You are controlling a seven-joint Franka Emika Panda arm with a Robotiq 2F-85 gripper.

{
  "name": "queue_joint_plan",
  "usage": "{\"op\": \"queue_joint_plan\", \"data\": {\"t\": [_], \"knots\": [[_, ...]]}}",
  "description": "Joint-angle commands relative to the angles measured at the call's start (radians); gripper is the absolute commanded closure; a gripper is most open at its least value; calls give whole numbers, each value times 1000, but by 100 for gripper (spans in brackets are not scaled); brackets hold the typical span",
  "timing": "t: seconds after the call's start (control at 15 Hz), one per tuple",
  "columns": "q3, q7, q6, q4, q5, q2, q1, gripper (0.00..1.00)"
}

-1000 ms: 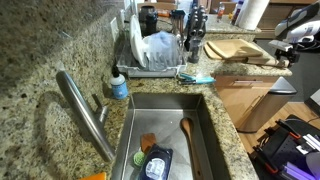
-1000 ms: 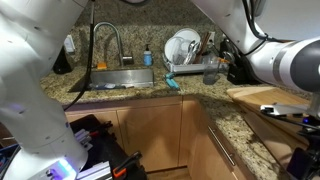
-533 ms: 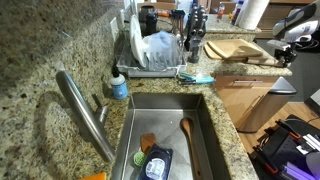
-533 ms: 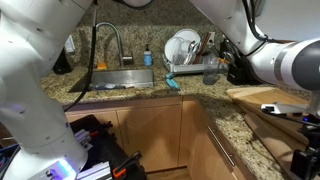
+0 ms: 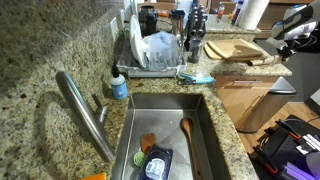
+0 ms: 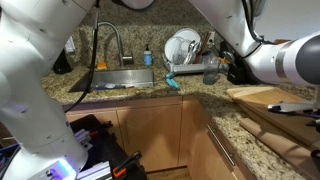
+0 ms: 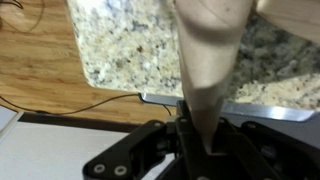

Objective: Pick the object and put it in the cup

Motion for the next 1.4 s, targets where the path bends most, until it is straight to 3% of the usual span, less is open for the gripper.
{"op": "queue_joint_plan", "data": {"t": [0.0, 0.2, 0.4, 0.6, 0.67, 0.73, 0.8, 0.87, 1.0, 1.07, 1.13, 1.33], "knots": [[-115, 99, 179, -151, -143, -103, 124, 99], [-290, 205, 361, -304, -313, -188, 291, 100], [-546, 374, 533, -447, -559, -237, 506, 100], [-798, 594, 696, -497, -795, -215, 695, 100], [-872, 629, 789, -511, -806, -186, 735, 100], [-766, 522, 683, -463, -700, -186, 660, 100], [-818, 591, 725, -481, -778, -205, 698, 100], [-856, 538, 760, -497, -703, -181, 727, 100], [-865, 536, 769, -503, -700, -179, 735, 100], [-916, 655, 814, -482, -759, -144, 763, 100], [-981, 705, 875, -482, -746, -101, 816, 100], [-1213, 780, 1015, -549, -744, 27, 1056, 100]]}}
